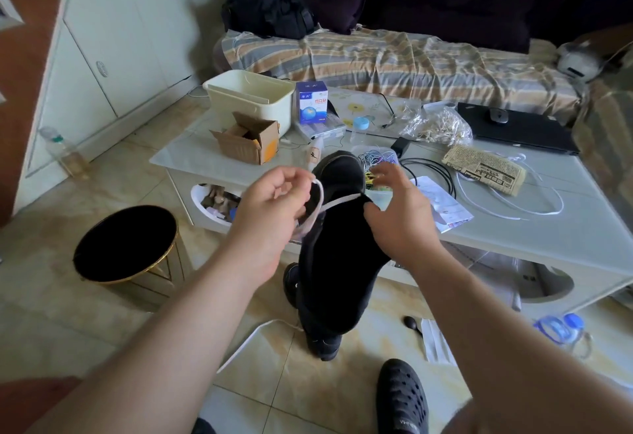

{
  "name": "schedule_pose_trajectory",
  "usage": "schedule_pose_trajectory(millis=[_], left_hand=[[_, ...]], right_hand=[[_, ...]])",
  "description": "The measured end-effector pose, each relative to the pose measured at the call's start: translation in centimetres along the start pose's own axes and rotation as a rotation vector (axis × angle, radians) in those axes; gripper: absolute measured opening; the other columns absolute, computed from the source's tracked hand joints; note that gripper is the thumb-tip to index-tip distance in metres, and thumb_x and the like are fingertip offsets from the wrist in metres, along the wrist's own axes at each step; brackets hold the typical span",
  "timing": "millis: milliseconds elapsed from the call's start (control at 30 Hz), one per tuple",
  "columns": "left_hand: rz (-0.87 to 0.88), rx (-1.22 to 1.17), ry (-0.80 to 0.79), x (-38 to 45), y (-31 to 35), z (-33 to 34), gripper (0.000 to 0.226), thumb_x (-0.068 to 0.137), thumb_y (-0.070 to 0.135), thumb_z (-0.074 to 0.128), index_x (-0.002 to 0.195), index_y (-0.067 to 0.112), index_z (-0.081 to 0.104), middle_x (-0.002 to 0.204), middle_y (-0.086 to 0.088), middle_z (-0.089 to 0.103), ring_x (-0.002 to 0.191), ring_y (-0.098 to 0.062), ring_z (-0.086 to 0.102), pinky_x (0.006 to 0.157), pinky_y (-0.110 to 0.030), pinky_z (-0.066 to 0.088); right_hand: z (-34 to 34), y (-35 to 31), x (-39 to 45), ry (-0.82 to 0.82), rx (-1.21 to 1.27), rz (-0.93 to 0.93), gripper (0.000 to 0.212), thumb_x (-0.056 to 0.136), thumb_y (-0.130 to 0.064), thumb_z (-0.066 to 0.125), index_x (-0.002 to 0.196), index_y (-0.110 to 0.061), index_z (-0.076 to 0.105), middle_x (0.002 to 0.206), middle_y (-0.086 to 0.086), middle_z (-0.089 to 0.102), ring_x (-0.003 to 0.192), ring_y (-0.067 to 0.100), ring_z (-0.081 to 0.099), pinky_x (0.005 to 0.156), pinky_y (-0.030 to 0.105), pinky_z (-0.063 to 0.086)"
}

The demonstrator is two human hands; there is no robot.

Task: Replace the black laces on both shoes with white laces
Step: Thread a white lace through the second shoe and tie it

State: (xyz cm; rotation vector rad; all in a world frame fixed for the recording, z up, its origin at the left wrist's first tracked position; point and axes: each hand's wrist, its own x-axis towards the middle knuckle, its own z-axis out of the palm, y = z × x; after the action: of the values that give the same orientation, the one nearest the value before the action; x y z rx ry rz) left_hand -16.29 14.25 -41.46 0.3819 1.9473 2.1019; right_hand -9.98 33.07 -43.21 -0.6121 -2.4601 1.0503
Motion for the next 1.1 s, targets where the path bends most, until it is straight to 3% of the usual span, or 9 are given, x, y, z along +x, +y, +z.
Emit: schedule_pose_trajectory(millis=[67,167,333,433,533,667,800,967,1100], left_hand=[[0.056,0.057,-0.038,0.3,-0.2,0.6,0.024,0.102,0.016,0.066,0.089,0.032,0.078,0.092,0.009,0.074,0.092,-0.004,0.068,0.091,-0.026,0.056],[0.103,0.136,-0.077,0.6,-0.5,1.1,0.016,0.099,0.012,0.070,0.096,0.025,0.078,0.094,0.005,0.077,0.088,-0.001,0.069,0.081,-0.012,0.050],[0.051,0.343,-0.089,1.2,-2.4,1.1,0.010,0.095,0.021,0.077,0.096,0.030,0.081,0.080,0.003,0.074,0.070,-0.003,0.062,0.071,-0.018,0.050],[0.044,0.446,-0.070,1.7,-3.4,0.4,0.009,0.093,0.026,0.078,0.093,0.035,0.081,0.082,0.009,0.076,0.077,-0.008,0.069,0.078,-0.028,0.056],[0.073,0.564,-0.044,1.9,-3.6,-0.2,0.011,0.094,0.026,0.076,0.091,0.037,0.079,0.079,0.014,0.073,0.072,-0.005,0.066,0.070,-0.025,0.050],[0.112,0.592,-0.034,1.9,-3.4,-0.8,0.013,0.094,0.024,0.076,0.088,0.035,0.079,0.078,0.016,0.073,0.070,-0.004,0.066,0.067,-0.025,0.048],[0.168,0.748,-0.071,1.7,-3.2,-0.9,0.013,0.093,0.024,0.075,0.088,0.036,0.079,0.081,0.019,0.074,0.078,-0.003,0.068,0.075,-0.029,0.054],[0.187,0.688,-0.082,1.6,-3.3,-1.0,0.021,0.097,0.021,0.070,0.097,0.040,0.078,0.087,0.022,0.075,0.083,0.002,0.068,0.081,-0.027,0.054],[0.119,0.668,0.006,1.3,-2.5,-1.6,0.010,0.095,0.042,0.069,0.103,0.040,0.063,0.091,0.013,0.068,0.083,-0.003,0.064,0.077,-0.033,0.052]], right_hand=[[0.0,-0.7,-0.3,-0.023,-0.021,-0.103,0.056,0.085,-0.009,0.064,0.134,-0.037,0.060,0.118,-0.026,0.063,0.097,-0.009,0.050,0.083,0.007,0.036],[0.5,-0.9,-0.7,-0.090,0.006,-0.136,0.042,0.086,-0.009,0.069,0.118,-0.036,0.074,0.087,-0.040,0.063,0.082,-0.019,0.053,0.074,-0.006,0.031],[1.8,-0.5,-1.4,-0.188,0.071,-0.185,0.024,0.086,-0.014,0.078,0.105,-0.029,0.080,0.084,-0.013,0.075,0.076,-0.006,0.061,0.069,0.007,0.042],[2.3,-0.1,-1.2,-0.237,0.096,-0.099,0.017,0.086,-0.017,0.079,0.095,-0.033,0.079,0.079,-0.017,0.072,0.072,-0.010,0.059,0.065,0.006,0.041],[2.4,0.0,-0.9,-0.279,0.145,-0.081,0.017,0.094,-0.021,0.073,0.091,-0.038,0.077,0.083,-0.021,0.073,0.078,-0.010,0.061,0.069,0.005,0.041],[2.4,-0.4,-1.0,-0.310,0.119,-0.119,0.018,0.102,-0.020,0.063,0.096,-0.028,0.078,0.081,-0.020,0.072,0.079,-0.010,0.061,0.069,0.005,0.042],[2.8,-0.5,-1.3,-0.323,0.058,-0.143,0.020,0.101,-0.037,0.065,0.099,-0.023,0.078,0.067,-0.016,0.062,0.067,-0.007,0.054,0.062,0.014,0.038],[3.1,-0.6,-1.6,-0.261,-0.028,-0.204,0.015,0.098,-0.033,0.068,0.093,-0.022,0.078,0.078,-0.008,0.071,0.077,0.009,0.058,0.065,0.017,0.041],[2.2,-0.4,-1.0,-0.086,-0.009,-0.136,0.016,0.099,-0.028,0.066,0.090,-0.019,0.075,0.077,-0.001,0.070,0.073,0.013,0.054,0.062,0.021,0.035]])
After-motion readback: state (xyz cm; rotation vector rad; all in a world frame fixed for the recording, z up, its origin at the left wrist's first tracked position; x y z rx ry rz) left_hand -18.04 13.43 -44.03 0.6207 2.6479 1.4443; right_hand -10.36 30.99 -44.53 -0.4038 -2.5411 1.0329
